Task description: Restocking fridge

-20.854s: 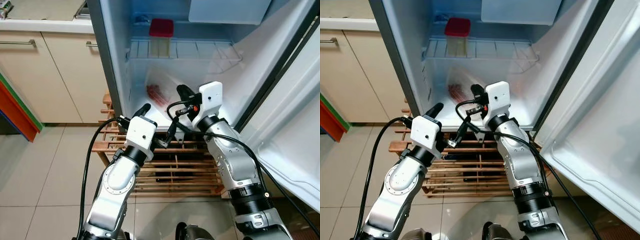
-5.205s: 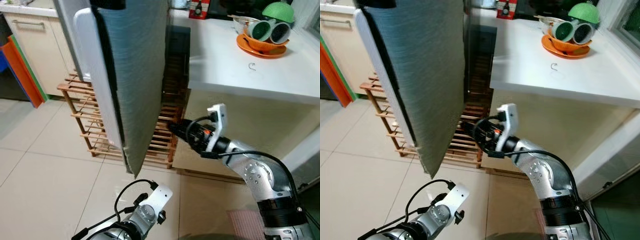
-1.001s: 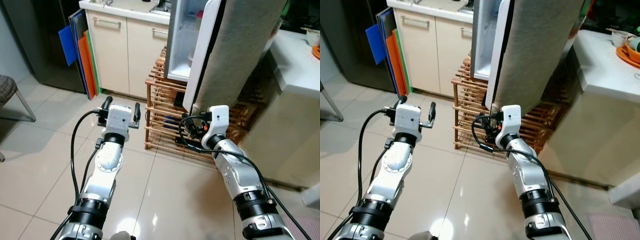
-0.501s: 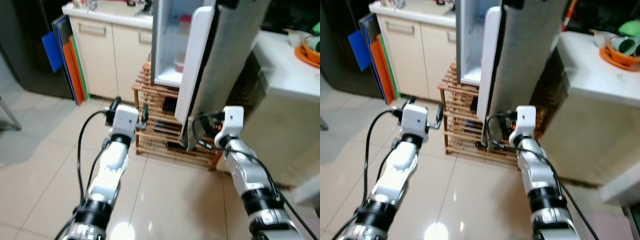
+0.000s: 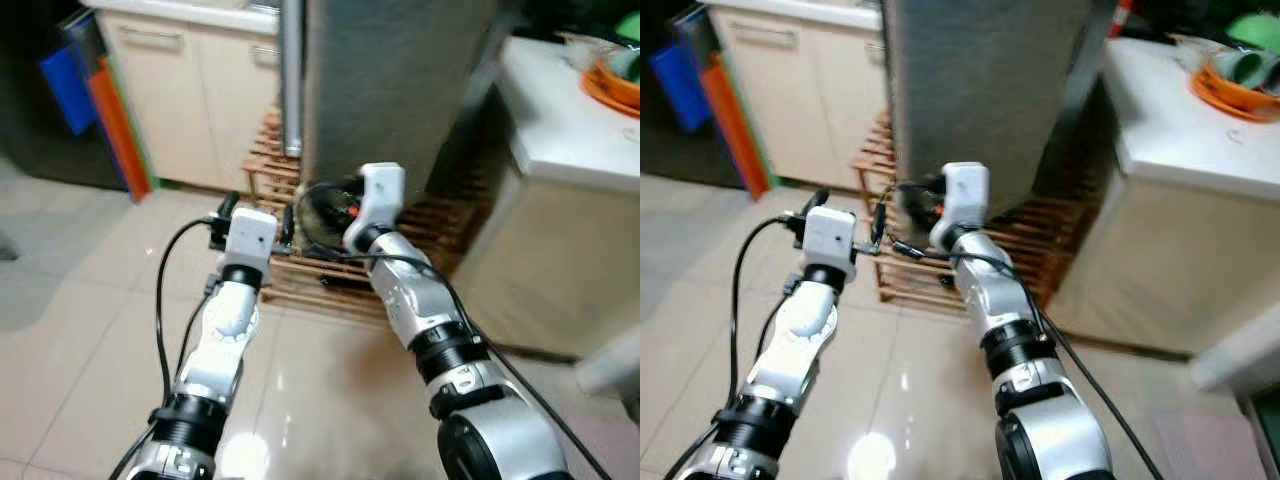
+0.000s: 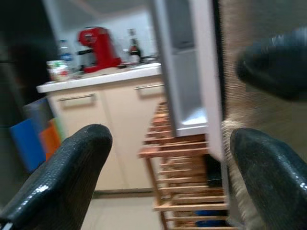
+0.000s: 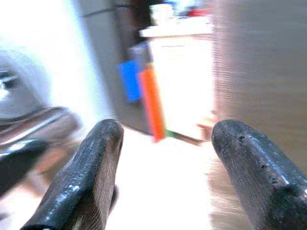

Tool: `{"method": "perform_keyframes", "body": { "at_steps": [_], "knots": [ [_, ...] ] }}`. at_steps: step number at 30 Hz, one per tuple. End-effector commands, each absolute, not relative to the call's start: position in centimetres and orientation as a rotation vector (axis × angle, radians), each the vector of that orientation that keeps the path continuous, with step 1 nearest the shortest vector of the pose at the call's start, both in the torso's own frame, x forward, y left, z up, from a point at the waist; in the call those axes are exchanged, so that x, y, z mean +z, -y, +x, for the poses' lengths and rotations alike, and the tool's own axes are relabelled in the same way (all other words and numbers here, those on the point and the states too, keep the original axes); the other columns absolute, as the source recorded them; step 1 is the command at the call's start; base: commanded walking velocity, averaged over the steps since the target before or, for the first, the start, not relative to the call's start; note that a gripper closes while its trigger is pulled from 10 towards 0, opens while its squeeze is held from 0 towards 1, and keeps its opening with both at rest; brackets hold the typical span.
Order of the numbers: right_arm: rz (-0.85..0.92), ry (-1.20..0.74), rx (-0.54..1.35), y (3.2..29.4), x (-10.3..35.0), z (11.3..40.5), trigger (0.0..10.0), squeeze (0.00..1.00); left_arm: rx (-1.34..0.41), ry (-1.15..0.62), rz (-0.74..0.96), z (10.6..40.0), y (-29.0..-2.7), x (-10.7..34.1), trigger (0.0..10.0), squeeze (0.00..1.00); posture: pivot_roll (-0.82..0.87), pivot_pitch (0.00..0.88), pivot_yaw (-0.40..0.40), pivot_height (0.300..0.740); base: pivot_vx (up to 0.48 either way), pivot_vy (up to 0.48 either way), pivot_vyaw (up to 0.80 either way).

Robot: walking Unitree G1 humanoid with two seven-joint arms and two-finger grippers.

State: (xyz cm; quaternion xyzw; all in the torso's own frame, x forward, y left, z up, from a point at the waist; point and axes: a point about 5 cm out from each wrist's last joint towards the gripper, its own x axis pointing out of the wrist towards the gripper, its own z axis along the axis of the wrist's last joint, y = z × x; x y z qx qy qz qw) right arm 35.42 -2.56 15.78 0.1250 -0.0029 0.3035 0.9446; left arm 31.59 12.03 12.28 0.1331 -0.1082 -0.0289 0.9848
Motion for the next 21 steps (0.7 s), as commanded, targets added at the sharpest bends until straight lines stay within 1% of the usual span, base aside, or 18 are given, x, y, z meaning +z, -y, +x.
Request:
{"method": "perform_keyframes", "body": {
  "at_steps": [1, 4, 8, 11, 12, 14, 16, 21],
  "knots": [
    [0.324, 0.004, 0.678, 0.5, 16.2, 34.6, 10.0, 0.00, -0.045, 0.229, 0.264, 31.9, -11.8, 12.8, 10.0, 0.00, 0.05, 0.000, -0.069, 0.740, 0.000, 0.000, 0.00],
    [0.316, -0.020, 0.638, 1.4, 15.2, 34.8, 10.0, 0.00, -0.034, 0.234, 0.258, 31.8, -11.8, 13.0, 10.0, 0.00, 0.06, 0.000, -0.073, 0.740, 0.000, 0.000, 0.00],
    [0.298, -0.045, 0.561, 3.3, 13.7, 34.8, 10.0, 0.00, -0.029, 0.221, 0.264, 31.4, -12.2, 12.4, 10.0, 0.00, 0.06, 0.000, -0.074, 0.740, 0.000, 0.000, 0.00],
    [0.275, -0.033, 0.510, 4.7, 13.5, 34.8, 10.0, 0.00, -0.035, 0.214, 0.249, 31.3, -12.3, 12.3, 10.0, 0.00, 0.06, 0.000, -0.076, 0.740, 0.000, 0.000, 0.00],
    [0.261, -0.022, 0.493, 5.1, 13.5, 34.7, 10.0, 0.00, -0.041, 0.220, 0.244, 31.2, -12.3, 12.4, 10.0, 0.00, 0.06, 0.000, -0.076, 0.740, 0.240, 0.000, 0.00],
    [0.230, 0.004, 0.449, 6.3, 13.7, 34.8, 10.0, 0.00, -0.039, 0.244, 0.233, 31.2, -12.3, 12.9, 10.0, 0.00, 0.06, 0.000, -0.079, 0.740, 0.315, 0.364, 0.00],
    [0.227, 0.007, 0.442, 6.5, 13.8, 34.8, 10.0, 0.00, -0.040, 0.251, 0.231, 31.2, -12.3, 13.0, 10.0, 0.00, 0.06, 0.000, -0.079, 0.740, 0.322, 0.356, 0.00],
    [0.173, 0.046, 0.334, 8.4, 14.0, 35.4, 10.0, 0.00, -0.066, 0.268, 0.254, 31.2, -12.1, 13.2, 10.0, 0.00, 0.06, 0.000, -0.081, 0.740, 0.362, 0.313, 0.00]
  ]
}}
